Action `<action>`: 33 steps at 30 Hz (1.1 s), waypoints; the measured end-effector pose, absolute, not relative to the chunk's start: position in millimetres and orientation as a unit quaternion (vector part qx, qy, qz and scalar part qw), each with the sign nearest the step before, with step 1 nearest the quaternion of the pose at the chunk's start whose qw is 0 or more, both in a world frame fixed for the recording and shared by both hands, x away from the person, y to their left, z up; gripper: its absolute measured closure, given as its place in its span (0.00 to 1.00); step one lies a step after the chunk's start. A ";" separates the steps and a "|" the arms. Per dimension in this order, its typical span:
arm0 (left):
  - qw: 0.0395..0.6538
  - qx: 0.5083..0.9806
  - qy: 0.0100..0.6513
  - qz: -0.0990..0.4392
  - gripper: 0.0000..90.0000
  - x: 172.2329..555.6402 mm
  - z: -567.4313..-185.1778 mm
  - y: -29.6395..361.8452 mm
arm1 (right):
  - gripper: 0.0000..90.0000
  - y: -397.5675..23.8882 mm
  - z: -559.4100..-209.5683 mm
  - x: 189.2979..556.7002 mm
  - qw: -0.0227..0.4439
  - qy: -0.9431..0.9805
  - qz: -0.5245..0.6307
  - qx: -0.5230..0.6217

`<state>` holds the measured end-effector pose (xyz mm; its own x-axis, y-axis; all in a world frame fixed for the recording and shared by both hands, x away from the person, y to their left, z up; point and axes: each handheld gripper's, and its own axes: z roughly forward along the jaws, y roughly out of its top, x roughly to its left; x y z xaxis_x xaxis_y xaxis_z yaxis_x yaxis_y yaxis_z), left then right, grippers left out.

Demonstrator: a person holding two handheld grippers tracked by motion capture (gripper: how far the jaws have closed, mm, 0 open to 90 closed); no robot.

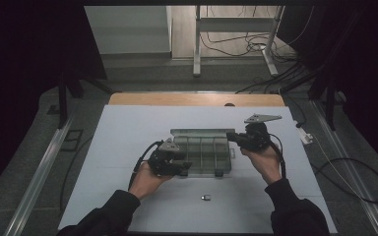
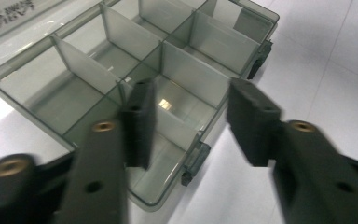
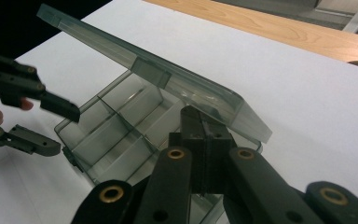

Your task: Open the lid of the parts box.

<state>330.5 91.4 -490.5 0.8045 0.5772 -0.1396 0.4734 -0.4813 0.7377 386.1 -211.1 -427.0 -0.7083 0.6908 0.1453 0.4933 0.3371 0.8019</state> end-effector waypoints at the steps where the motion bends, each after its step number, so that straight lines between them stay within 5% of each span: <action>1: 0.407 0.859 0.303 0.062 0.69 330.9 -490.8 90.8 | 0.99 -210.3 -427.1 387.3 0.111 0.810 0.445 0.364; 11: 0.386 0.874 0.291 0.049 0.99 332.2 -498.9 76.6 | 0.99 -206.8 -429.0 393.4 0.114 0.812 0.441 0.365; 33: 0.384 0.871 0.297 0.073 0.99 331.3 -505.2 76.1 | 0.99 -205.2 -431.3 410.8 0.122 0.809 0.441 0.370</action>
<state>331.3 76.1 -505.2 0.8136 0.5726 -0.1013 0.4608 -0.5286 0.7129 410.8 -205.2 -431.3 -0.6968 0.7058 0.1278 0.4901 0.3384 0.8033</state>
